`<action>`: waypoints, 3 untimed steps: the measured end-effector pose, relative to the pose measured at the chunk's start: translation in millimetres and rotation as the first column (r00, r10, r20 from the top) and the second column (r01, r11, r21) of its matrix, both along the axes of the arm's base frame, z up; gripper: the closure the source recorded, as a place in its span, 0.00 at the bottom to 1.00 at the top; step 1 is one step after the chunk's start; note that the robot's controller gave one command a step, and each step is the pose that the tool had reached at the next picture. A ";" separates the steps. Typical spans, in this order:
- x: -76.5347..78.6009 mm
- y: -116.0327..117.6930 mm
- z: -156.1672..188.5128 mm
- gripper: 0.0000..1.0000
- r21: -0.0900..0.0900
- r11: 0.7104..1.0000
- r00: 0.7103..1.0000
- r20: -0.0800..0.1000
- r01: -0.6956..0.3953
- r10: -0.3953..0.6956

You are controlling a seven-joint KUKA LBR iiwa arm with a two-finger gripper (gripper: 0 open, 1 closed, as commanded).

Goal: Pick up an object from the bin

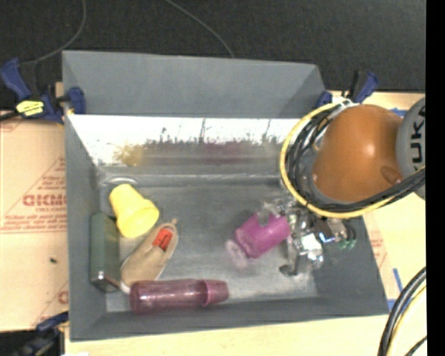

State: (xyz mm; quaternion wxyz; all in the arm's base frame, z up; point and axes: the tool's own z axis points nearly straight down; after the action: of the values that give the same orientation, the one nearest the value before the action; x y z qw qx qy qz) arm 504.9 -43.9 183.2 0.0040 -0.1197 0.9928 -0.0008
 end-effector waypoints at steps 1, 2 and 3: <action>25.7 -9.1 -59.4 0.00 0.000 0.929 0.929 -0.004 0.370 -0.370; 9.5 4.7 -107.5 1.00 0.002 0.981 0.981 0.005 0.193 -0.193; 9.5 4.7 -107.5 1.00 0.002 0.981 0.981 0.005 0.193 -0.193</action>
Offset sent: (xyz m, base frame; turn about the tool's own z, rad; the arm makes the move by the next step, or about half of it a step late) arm 0.0081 0.0057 -0.1085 0.1936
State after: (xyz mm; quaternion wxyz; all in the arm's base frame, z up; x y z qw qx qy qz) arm 514.4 -39.2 75.7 0.0066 -0.0229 0.9997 -0.0006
